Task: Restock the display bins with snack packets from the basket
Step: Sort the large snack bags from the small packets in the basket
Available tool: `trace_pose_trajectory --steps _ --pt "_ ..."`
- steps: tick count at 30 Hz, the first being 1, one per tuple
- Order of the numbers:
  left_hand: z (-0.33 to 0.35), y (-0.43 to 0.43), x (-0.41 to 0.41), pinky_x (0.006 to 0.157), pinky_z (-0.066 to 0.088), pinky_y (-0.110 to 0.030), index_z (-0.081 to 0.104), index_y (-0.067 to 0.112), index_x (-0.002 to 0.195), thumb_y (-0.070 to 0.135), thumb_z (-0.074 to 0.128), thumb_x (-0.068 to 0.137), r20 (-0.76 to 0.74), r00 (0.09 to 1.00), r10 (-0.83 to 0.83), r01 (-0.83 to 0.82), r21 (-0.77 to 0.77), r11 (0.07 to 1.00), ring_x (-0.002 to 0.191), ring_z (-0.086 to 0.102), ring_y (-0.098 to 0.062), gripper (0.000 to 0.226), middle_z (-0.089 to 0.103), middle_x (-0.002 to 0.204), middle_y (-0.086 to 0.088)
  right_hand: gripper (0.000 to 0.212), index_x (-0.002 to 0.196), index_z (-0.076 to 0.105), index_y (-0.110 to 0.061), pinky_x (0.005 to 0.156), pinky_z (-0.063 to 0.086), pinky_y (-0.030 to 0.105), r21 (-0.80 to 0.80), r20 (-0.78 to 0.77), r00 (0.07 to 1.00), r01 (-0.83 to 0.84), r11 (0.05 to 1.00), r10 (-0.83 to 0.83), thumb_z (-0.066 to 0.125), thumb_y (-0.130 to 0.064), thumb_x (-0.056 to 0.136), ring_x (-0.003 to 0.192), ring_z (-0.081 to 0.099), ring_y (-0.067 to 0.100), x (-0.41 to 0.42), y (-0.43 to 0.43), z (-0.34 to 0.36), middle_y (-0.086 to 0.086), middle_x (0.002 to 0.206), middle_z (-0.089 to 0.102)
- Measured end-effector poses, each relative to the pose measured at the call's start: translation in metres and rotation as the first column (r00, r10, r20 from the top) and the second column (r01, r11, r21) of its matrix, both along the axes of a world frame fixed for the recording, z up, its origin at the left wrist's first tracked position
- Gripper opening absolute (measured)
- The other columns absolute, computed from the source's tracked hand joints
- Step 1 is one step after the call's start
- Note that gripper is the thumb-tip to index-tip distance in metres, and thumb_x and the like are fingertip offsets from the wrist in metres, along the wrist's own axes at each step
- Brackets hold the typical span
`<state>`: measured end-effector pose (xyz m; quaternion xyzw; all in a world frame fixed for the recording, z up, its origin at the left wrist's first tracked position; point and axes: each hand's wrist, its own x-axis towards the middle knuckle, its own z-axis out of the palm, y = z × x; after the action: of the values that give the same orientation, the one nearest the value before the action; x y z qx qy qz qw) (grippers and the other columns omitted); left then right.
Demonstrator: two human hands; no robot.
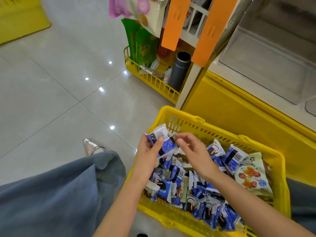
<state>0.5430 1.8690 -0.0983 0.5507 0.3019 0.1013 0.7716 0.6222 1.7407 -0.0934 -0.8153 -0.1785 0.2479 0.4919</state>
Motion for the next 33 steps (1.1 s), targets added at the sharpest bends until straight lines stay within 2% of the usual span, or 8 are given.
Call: trace_pose_trajectory --steps 5,13,18,23,26,28,30,33 --pt "-0.006 0.026 -0.006 0.079 0.052 -0.027 0.059 0.028 0.1 0.023 0.059 0.089 -0.031 0.992 0.119 -0.12 -0.033 0.992 0.091 0.069 -0.009 0.013 0.072 0.094 0.011 0.07 0.142 0.028 -0.004 0.107 0.035 0.039 -0.428 -0.036 0.998 0.034 0.903 -0.055 0.057 -0.041 0.09 0.133 0.037 0.028 0.036 0.017 -0.055 0.013 0.146 0.037" --pt "-0.016 0.035 -0.006 0.084 0.055 -0.04 0.059 0.026 0.101 0.022 0.059 0.089 -0.103 0.981 0.162 -0.168 -0.049 0.985 0.093 0.069 -0.018 0.013 0.069 0.106 -0.004 0.074 0.11 0.052 -0.003 0.071 0.04 0.033 -0.627 -0.131 0.987 -0.014 0.779 -0.088 0.055 -0.069 0.077 0.098 0.053 0.025 0.048 0.052 -0.085 0.015 0.12 0.057" --pt "-0.013 0.03 -0.005 0.061 0.05 -0.009 0.051 0.032 0.097 0.025 0.058 0.088 -0.114 0.988 0.103 -0.091 0.109 0.99 0.08 0.065 0.007 0.013 0.065 0.098 0.014 0.065 0.122 0.044 -0.005 0.077 0.042 0.033 -0.552 -0.091 0.985 0.073 0.831 -0.148 0.067 -0.048 0.079 0.102 0.056 0.029 0.046 0.058 -0.085 0.009 0.111 0.059" --pt "-0.002 0.014 -0.001 0.054 0.046 -0.007 0.049 0.027 0.096 0.012 0.054 0.091 -0.12 0.992 0.027 -0.016 0.088 0.996 0.069 0.064 0.009 0.016 0.063 0.092 0.012 0.063 0.129 0.041 -0.009 0.076 0.04 0.03 -0.362 -0.071 0.967 0.202 0.91 -0.243 0.069 -0.039 0.081 0.089 0.05 0.016 0.036 0.027 -0.069 0.009 0.117 0.058" --pt "-0.008 -0.019 -0.001 0.07 0.054 -0.019 0.052 0.029 0.108 0.008 0.049 0.092 -0.122 0.975 -0.184 0.188 0.023 0.982 0.086 0.066 0.0 0.027 0.068 0.104 0.008 0.07 0.139 0.034 -0.01 0.093 0.039 0.03 -0.358 -0.142 0.975 0.108 0.928 -0.169 0.067 -0.039 0.083 0.118 0.048 0.017 0.034 -0.03 -0.051 0.007 0.143 0.043" --pt "-0.02 -0.048 -0.003 0.096 0.045 -0.021 0.044 0.032 0.126 0.015 0.049 0.094 -0.196 0.899 -0.392 0.411 0.067 0.909 0.11 0.055 0.002 0.036 0.051 0.134 0.012 0.075 0.141 0.03 -0.011 0.099 0.036 0.029 -0.472 -0.189 0.982 -0.082 0.878 -0.009 0.066 -0.043 0.083 0.13 0.041 0.021 0.031 -0.078 -0.039 0.005 0.148 0.037" --pt "-0.038 -0.075 -0.005 0.093 0.04 -0.011 0.027 0.026 0.14 0.024 0.049 0.096 -0.325 0.761 -0.562 0.617 0.092 0.782 0.108 0.05 0.004 0.049 0.044 0.132 0.018 0.076 0.14 0.031 -0.013 0.097 0.04 0.029 -0.624 -0.238 0.958 -0.275 0.732 0.156 0.064 -0.049 0.082 0.126 0.046 0.022 0.026 -0.12 -0.03 0.007 0.143 0.042" --pt "-0.062 -0.113 -0.007 0.083 0.047 -0.025 0.03 0.012 0.134 0.027 0.054 0.094 -0.483 0.538 -0.691 0.823 0.123 0.554 0.099 0.056 -0.013 0.049 0.053 0.122 -0.002 0.068 0.136 0.036 -0.017 0.069 0.043 0.022 -0.771 -0.276 0.916 -0.392 0.503 0.291 0.062 -0.051 0.083 0.097 0.057 0.016 0.009 -0.161 -0.026 0.001 0.108 0.059"
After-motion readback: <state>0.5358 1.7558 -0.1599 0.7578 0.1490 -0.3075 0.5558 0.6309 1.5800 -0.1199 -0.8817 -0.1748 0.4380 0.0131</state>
